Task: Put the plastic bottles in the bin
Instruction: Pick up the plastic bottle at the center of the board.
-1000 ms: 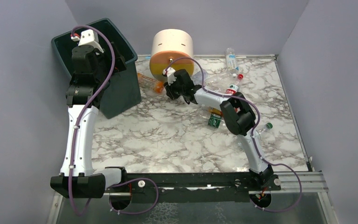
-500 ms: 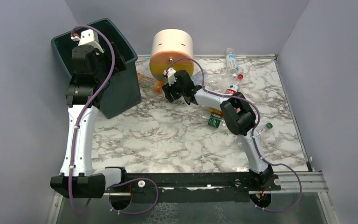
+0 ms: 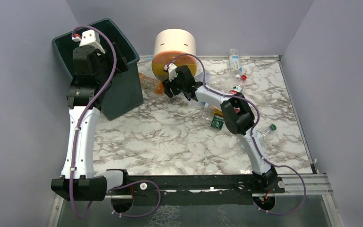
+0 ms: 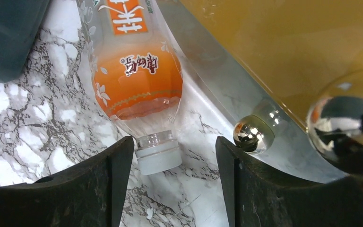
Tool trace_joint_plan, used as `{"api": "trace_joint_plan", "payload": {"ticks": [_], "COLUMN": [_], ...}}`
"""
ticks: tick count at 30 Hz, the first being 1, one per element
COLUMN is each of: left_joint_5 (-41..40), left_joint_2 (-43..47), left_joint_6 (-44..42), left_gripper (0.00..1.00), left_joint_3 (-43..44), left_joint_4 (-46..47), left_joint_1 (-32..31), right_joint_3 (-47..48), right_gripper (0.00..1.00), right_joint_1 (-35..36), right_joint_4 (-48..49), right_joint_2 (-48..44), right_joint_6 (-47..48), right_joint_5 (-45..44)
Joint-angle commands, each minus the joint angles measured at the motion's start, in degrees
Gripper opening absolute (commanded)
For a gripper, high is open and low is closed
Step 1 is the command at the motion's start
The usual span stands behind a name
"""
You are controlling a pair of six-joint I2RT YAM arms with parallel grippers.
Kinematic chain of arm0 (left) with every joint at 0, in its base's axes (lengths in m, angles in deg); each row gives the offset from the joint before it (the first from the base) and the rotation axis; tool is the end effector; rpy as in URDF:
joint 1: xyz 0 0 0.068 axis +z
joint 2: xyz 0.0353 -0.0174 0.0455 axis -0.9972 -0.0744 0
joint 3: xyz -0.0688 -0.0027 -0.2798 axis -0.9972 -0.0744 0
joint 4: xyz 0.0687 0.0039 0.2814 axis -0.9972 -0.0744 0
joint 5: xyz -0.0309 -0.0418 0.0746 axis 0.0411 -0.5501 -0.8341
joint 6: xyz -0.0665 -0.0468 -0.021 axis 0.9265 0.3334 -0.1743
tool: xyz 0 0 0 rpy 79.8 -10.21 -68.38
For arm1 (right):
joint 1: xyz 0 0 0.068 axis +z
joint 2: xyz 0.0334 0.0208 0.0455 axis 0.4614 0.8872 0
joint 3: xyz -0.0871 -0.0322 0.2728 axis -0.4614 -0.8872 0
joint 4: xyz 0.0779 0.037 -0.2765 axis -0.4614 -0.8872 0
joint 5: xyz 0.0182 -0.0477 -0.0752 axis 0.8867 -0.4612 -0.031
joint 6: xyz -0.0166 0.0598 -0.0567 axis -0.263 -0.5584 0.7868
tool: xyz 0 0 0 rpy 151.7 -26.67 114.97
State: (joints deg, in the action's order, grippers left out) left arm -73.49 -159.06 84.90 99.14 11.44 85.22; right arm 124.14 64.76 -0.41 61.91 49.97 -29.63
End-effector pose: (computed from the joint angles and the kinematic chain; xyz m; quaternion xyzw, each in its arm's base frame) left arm 0.3089 -0.0004 0.4775 -0.1213 0.7840 -0.0777 0.6039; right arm 0.4927 0.3886 0.1409 -0.3540 0.7884 0.1952 0.4636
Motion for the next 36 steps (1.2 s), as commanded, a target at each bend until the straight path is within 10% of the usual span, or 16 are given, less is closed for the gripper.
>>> {"api": "trace_joint_plan", "payload": {"ticks": [1, 15, 36], "left_joint_5": [0.2, 0.51, 4.27], "left_joint_2": [-0.21, -0.75, -0.88], "left_joint_6": [-0.65, -0.57, 0.4], "left_gripper": [0.99, 0.99, 0.99], "left_joint_3": [0.38, 0.74, 1.64], "left_joint_4": [1.43, 1.56, 0.83], "left_joint_1": [-0.25, -0.21, -0.2], "right_joint_3": [2.59, 0.38, -35.07], "right_gripper": [0.67, 0.32, 0.26], "right_joint_1": [-0.62, -0.63, -0.56], "right_joint_4": [-1.05, -0.26, 7.09], "right_joint_2": [1.61, 0.0, -27.96], "right_joint_6": [-0.04, -0.25, -3.76], "right_joint_5": [1.56, 4.38, -1.66]}}
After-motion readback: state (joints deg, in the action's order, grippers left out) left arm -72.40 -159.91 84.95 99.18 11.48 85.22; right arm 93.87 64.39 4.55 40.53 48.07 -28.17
